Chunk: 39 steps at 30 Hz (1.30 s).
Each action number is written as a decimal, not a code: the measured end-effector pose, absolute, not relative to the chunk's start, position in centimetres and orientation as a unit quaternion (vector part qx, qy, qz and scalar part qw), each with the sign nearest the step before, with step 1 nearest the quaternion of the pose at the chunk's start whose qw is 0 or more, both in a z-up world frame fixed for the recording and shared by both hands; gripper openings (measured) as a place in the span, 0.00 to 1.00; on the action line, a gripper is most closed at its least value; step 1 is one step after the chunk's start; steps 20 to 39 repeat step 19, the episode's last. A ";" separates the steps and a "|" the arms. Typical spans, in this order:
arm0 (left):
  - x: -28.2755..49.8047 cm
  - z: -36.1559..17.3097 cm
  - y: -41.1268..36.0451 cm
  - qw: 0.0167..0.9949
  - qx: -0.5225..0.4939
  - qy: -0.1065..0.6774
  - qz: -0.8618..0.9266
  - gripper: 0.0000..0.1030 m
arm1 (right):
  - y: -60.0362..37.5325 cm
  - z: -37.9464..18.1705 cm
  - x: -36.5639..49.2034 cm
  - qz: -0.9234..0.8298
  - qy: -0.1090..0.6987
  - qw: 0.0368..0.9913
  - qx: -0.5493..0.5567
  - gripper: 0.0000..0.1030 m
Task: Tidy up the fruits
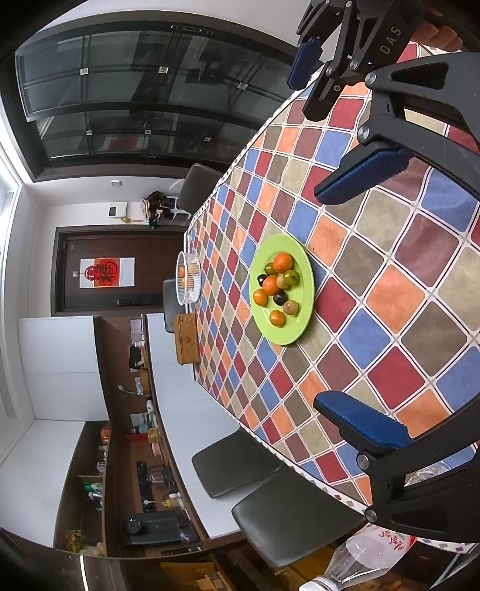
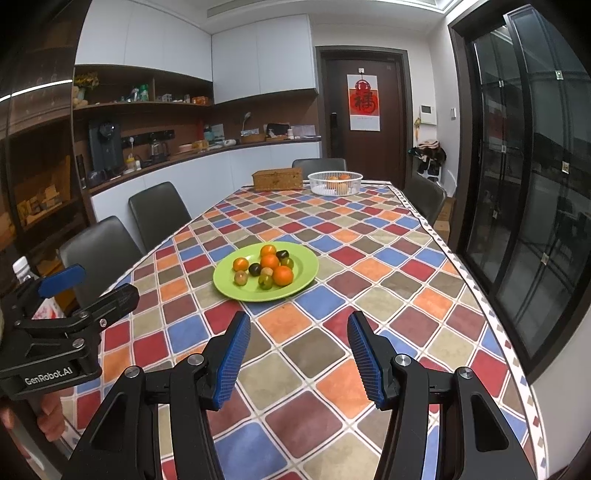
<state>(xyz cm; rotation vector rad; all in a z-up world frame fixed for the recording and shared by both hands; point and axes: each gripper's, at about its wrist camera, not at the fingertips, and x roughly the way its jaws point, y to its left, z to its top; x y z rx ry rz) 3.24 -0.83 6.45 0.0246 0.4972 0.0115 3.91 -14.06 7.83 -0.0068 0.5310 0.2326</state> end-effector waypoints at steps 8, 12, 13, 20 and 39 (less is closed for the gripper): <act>3.1 6.4 -0.4 0.970 0.012 0.243 0.012 1.00 | -13.8 7.6 3.8 0.116 0.263 0.958 -0.003 0.54; 3.0 6.5 -0.4 0.970 0.010 0.242 0.012 1.00 | -13.6 7.3 3.7 0.116 0.265 0.957 -0.005 0.54; 3.0 6.5 -0.4 0.970 0.011 0.242 0.012 1.00 | -13.6 7.4 3.8 0.117 0.264 0.957 -0.004 0.54; 2.9 6.4 -0.5 0.970 0.010 0.244 0.013 1.00 | -13.4 7.1 3.7 0.116 0.266 0.957 -0.005 0.54; 2.9 6.4 -0.5 0.970 0.010 0.244 0.013 1.00 | -13.4 7.1 3.7 0.116 0.266 0.957 -0.005 0.54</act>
